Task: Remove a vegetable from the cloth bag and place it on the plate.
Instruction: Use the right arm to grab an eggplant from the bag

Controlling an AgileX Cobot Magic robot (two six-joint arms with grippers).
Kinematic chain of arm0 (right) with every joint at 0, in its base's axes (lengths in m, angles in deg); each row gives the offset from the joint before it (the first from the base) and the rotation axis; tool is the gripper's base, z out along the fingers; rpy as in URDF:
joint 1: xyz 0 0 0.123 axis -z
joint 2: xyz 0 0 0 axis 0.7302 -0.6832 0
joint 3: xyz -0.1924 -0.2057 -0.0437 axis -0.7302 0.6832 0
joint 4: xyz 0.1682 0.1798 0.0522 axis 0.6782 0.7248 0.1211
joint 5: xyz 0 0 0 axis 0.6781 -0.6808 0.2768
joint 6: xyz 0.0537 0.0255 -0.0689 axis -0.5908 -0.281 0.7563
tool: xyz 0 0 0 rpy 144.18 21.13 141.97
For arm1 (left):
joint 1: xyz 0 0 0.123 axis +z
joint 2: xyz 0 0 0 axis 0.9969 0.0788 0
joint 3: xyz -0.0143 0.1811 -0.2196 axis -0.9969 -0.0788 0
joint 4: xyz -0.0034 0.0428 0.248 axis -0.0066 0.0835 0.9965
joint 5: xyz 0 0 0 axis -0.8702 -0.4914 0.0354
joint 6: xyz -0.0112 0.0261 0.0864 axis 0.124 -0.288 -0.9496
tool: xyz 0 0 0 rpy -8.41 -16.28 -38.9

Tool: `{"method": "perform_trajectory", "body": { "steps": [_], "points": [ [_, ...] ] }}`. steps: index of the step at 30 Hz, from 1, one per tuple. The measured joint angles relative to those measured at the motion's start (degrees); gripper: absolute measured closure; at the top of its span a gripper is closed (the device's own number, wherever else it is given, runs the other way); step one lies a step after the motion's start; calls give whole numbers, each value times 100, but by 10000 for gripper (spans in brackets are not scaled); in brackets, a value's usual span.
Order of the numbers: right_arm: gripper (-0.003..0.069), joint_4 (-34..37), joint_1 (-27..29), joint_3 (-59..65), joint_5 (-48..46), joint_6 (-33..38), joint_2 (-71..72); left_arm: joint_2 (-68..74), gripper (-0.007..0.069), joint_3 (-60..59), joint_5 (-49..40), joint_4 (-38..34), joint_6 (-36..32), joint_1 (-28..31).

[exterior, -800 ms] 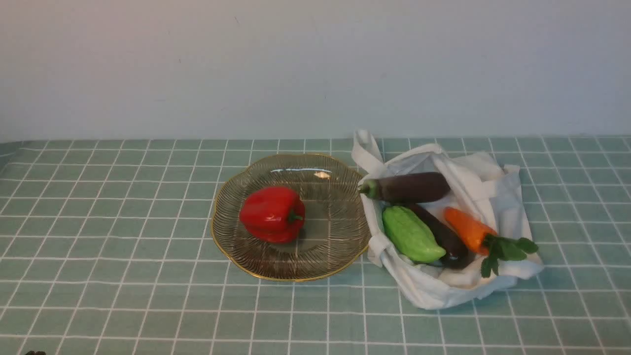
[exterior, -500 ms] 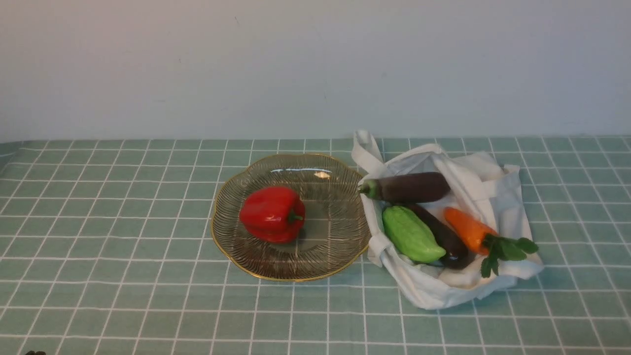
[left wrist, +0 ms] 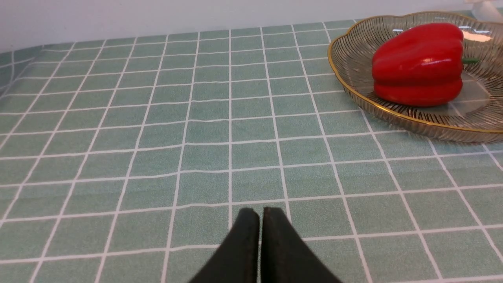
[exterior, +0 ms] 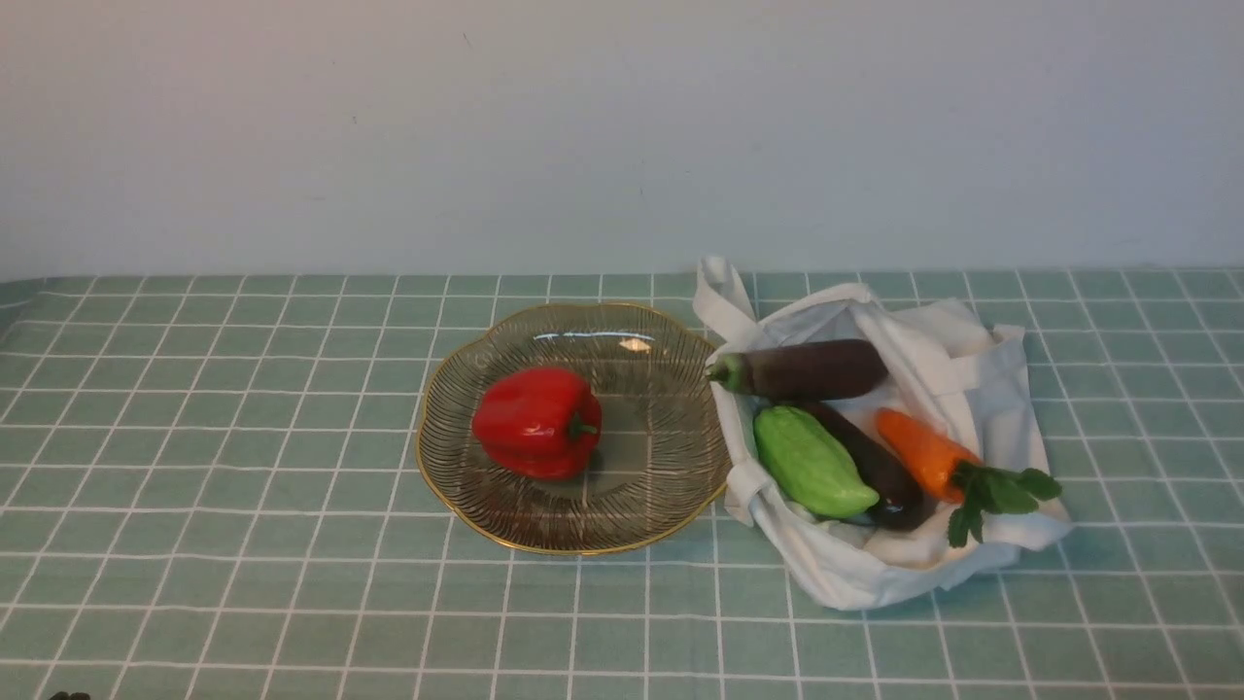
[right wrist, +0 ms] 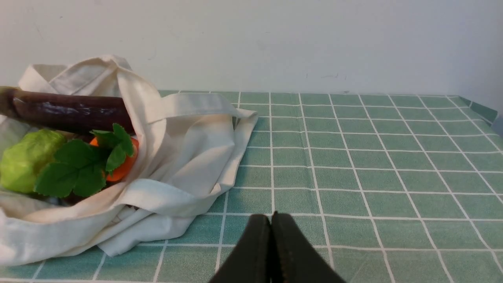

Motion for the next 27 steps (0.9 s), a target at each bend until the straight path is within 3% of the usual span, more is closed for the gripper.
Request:
{"method": "perform_trajectory", "body": {
  "steps": [19,23,24,26,27],
  "points": [
    [674,58,0,0,0,-54,0,0,629,0,0,0,0,0],
    [674,1238,-2,7,202,-819,0,0,629,0,0,0,0,0],
    [674,2119,-2,7,383,-1326,0,0,629,0,0,0,0,0],
    [674,2763,-2,7,475,-1660,0,0,629,0,0,0,0,0],
    [674,3413,-2,7,533,-1959,0,0,629,0,0,0,0,0]
  ]
}}
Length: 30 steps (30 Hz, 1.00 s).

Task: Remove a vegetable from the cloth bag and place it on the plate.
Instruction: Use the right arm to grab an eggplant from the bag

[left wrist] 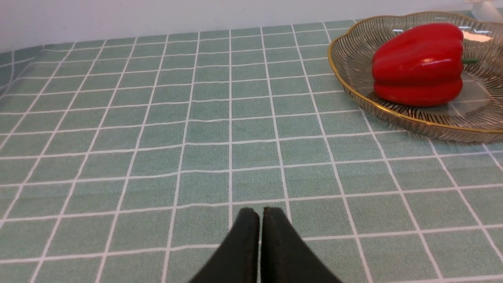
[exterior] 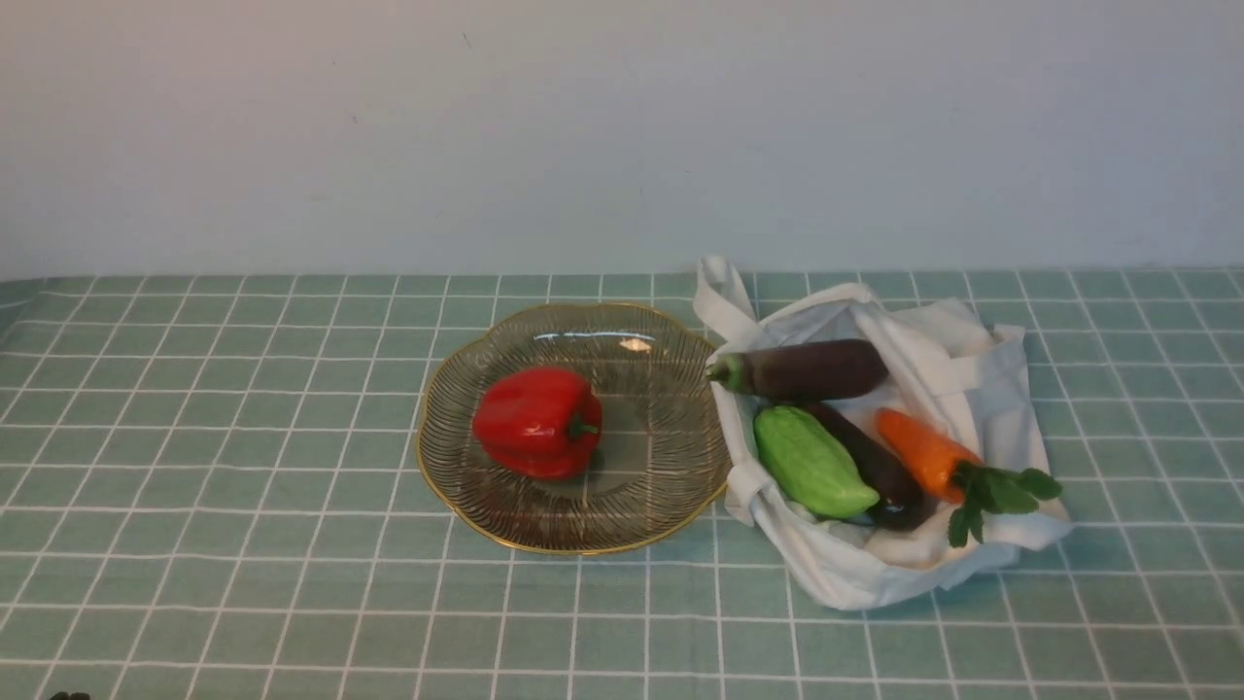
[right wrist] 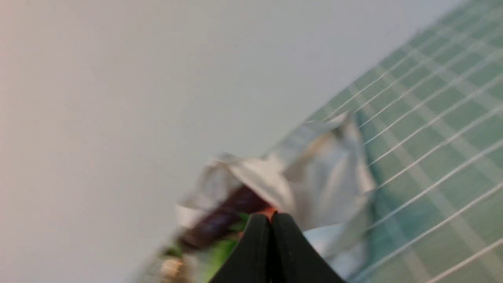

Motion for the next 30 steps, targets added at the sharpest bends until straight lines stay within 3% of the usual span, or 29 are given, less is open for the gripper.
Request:
{"method": "perform_trajectory", "body": {
  "steps": [4,10,17,20,22,26,30],
  "points": [
    [674,1062,-5,0,134,-206,0,0,629,0,0,0,0,0],
    [674,1293,-7,-62,373,70,0,0,629,0,0,0,0,0],
    [674,775,-7,-2087,602,2308,-464,0,629,0,0,0,0,0],
    [674,398,-7,-2869,-48,3038,-1108,0,629,0,0,0,0,0],
    [674,-16,-7,-3478,-1028,3333,-2004,0,629,0,0,0,0,0],
    [672,-645,-7,-4083,-2972,3411,-3865,0,629,0,0,0,0,0],
    [670,-675,-7,-4406,-3872,3484,-5417,0,629,0,0,0,0,0]
  ]
}}
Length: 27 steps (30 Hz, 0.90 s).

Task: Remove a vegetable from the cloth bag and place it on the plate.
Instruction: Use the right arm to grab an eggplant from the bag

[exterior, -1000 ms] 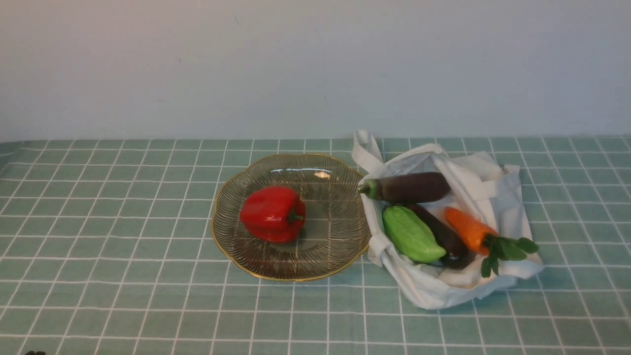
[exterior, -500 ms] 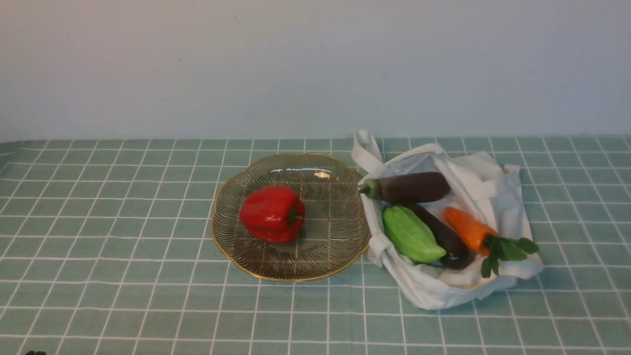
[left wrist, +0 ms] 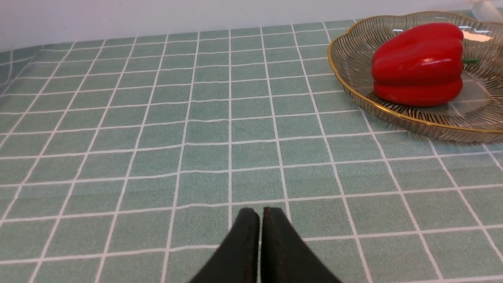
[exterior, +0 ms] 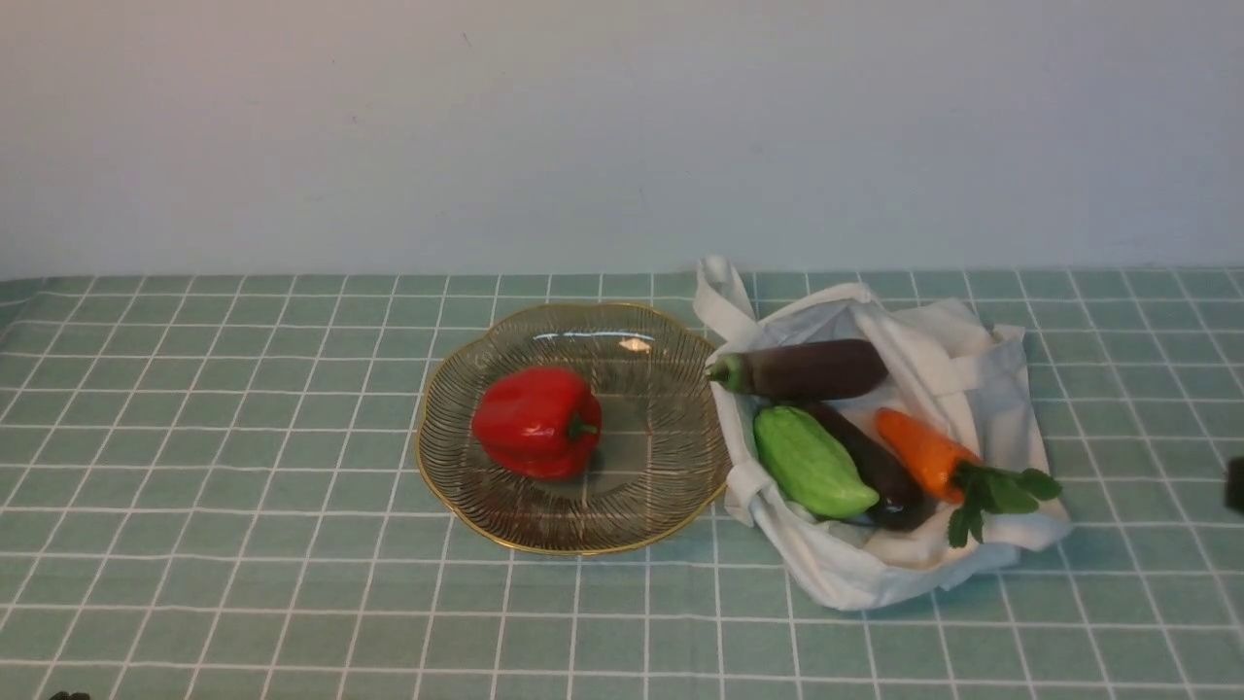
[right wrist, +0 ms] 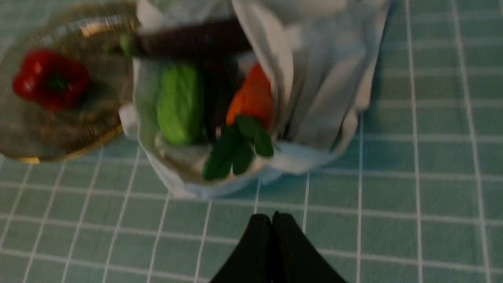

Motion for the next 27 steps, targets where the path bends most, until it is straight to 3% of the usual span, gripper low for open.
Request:
{"method": "perform_trajectory", "body": {
  "steps": [4,9,11,13,14,18,27],
  "points": [
    [663,611,-215,-302,-66,434,-1245,0,629,0,0,0,0,0],
    [625,820,-853,-825,0,675,-2197,0,629,0,0,0,0,0],
    [568,486,-1222,-1446,0,400,-2703,0,629,0,0,0,0,0],
    [544,288,-1285,-1672,7,186,-2863,0,629,0,0,0,0,0],
    [501,-80,-1349,-2021,52,-195,-3139,0,629,0,0,0,0,0],
    [389,-605,-1502,-2780,130,-546,-3792,0,629,0,0,0,0,0],
    [127,264,-1712,-3967,161,-1353,-5352,0,629,0,0,0,0,0]
  ]
}}
